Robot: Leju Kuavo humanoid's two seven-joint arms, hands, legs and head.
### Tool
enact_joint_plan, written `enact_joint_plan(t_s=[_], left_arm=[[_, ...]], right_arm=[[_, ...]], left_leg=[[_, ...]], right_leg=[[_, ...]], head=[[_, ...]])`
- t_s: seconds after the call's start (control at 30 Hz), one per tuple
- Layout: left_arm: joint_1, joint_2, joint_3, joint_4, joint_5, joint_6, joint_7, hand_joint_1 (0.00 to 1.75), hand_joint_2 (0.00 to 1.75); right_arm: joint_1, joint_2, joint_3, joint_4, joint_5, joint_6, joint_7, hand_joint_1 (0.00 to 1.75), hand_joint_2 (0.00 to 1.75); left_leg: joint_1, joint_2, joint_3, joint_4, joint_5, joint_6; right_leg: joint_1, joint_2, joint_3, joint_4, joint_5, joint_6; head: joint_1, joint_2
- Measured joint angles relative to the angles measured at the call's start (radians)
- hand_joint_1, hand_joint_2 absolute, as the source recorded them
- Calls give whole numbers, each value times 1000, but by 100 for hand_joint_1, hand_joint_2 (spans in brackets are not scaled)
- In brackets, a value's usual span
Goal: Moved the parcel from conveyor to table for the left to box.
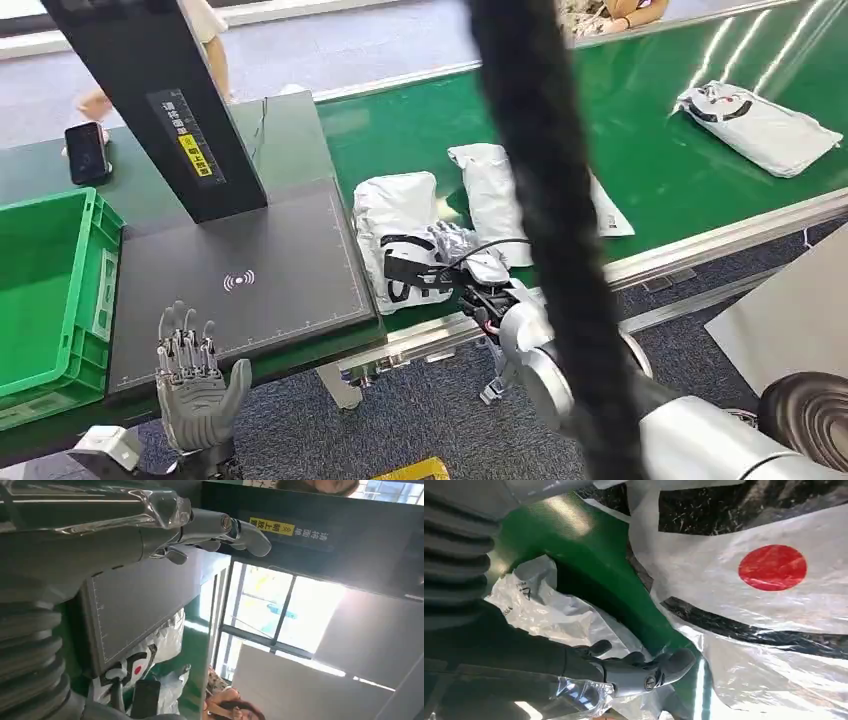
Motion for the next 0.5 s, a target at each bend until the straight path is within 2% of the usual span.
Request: enact_joint_plan(t_s=[0.33,0.5], left_arm=[[1,0,-1,0,13,5,0,0,175],[1,0,-8,0,18,19,0,0,175]], right_arm=[[70,48,-42,0,-61,-87,-28,0,175],[107,68,-80,0,-105,-150,-85,0,175]], left_leg=[[0,0,0,0,0,0],[0,0,0,0,0,0]], right_leg=[[0,0,0,0,0,0],[0,0,0,0,0,0]], head=[[0,0],[0,0]])
